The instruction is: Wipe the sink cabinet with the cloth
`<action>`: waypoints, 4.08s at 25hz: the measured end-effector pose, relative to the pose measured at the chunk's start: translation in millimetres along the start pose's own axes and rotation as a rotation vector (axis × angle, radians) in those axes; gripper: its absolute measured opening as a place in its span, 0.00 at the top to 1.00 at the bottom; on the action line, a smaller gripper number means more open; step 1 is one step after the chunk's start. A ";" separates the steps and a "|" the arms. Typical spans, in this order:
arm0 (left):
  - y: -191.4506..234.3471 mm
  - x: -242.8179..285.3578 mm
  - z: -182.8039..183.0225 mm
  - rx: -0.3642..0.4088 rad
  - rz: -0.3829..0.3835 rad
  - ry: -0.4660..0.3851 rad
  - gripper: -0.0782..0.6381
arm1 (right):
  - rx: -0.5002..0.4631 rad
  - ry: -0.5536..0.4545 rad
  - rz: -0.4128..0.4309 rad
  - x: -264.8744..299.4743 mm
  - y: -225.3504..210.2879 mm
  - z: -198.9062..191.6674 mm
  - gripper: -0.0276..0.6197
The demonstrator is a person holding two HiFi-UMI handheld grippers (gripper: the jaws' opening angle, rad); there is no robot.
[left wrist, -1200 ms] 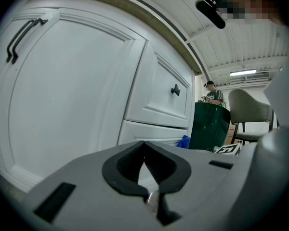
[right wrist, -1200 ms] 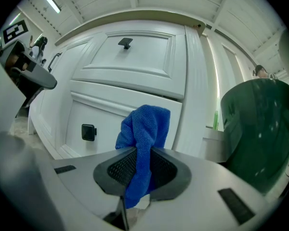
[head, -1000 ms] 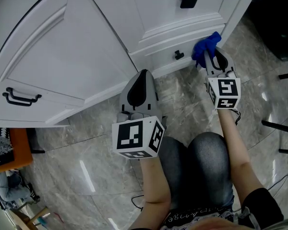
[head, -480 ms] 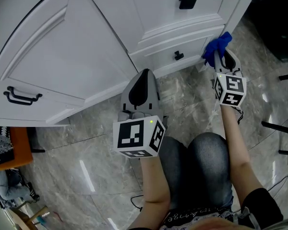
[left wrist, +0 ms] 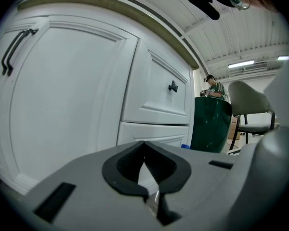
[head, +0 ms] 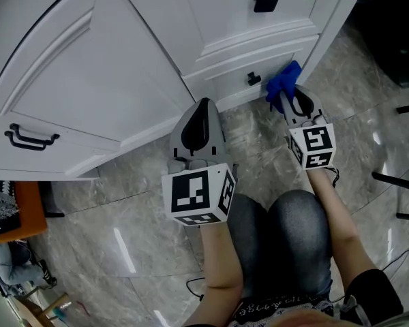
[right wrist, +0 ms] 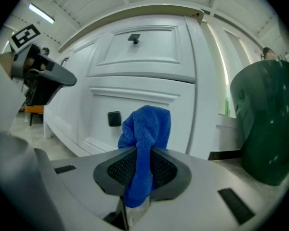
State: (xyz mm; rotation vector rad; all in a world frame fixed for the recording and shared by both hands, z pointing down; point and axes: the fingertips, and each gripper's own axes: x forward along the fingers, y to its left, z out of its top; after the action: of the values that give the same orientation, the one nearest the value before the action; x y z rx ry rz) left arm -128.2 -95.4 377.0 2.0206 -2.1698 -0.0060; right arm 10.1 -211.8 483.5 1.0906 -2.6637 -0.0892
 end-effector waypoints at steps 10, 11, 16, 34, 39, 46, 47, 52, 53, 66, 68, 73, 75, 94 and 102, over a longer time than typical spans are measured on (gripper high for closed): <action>13.0 -7.8 2.2 -0.017 0.019 -0.010 0.88 | -0.122 -0.020 0.349 8.0 114.7 7.5 0.83; 15.4 -9.2 2.2 -0.017 0.023 -0.010 0.88 | -0.121 -0.025 0.368 8.8 122.1 9.0 0.83; 28.1 -19.0 1.5 -0.009 0.043 -0.002 0.88 | -0.067 -0.060 0.405 13.8 147.8 19.5 0.83; 26.4 -23.6 6.2 -0.019 0.033 -0.018 0.88 | -0.115 -0.054 0.478 44.3 190.3 24.3 0.83; 32.7 -26.6 7.2 -0.026 0.045 -0.023 0.88 | -0.131 -0.101 0.452 46.2 187.4 24.0 0.84; 31.4 -24.5 5.7 -0.033 0.034 -0.022 0.88 | -0.148 -0.100 0.451 46.9 184.8 23.5 0.83; 31.1 -24.3 5.6 -0.033 0.033 -0.021 0.88 | -0.151 -0.101 0.450 46.8 184.4 23.5 0.83; 32.1 -24.0 5.4 -0.035 0.036 -0.022 0.88 | -0.152 -0.098 0.439 47.4 179.2 22.2 0.83; 31.3 -23.6 5.4 -0.034 0.034 -0.021 0.88 | -0.151 -0.097 0.437 47.6 177.9 22.0 0.83; 23.3 -21.5 6.0 -0.023 0.018 -0.019 0.88 | -0.154 -0.093 0.414 47.6 166.7 20.0 0.83; 22.4 -21.7 6.7 -0.022 0.016 -0.021 0.88 | -0.146 -0.089 0.398 47.8 161.4 19.0 0.83; 21.7 -22.2 7.6 -0.025 0.016 -0.023 0.88 | -0.107 -0.076 0.353 50.2 144.6 16.5 0.83; 20.2 -22.3 8.3 -0.025 0.013 -0.024 0.88 | -0.114 -0.075 0.355 50.3 144.5 16.7 0.83; 12.1 -23.1 12.9 -0.032 0.002 -0.036 0.88 | -0.117 -0.071 0.318 48.8 127.5 13.3 0.83; 12.7 -23.1 13.2 -0.034 0.000 -0.037 0.88 | -0.109 -0.071 0.302 48.3 121.2 12.3 0.83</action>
State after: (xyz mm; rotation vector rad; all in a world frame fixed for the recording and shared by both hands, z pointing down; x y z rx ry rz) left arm -141.0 -73.0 362.7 2.0172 -2.1768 -0.0797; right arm -108.6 -159.1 500.8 0.6546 -2.8148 -0.2154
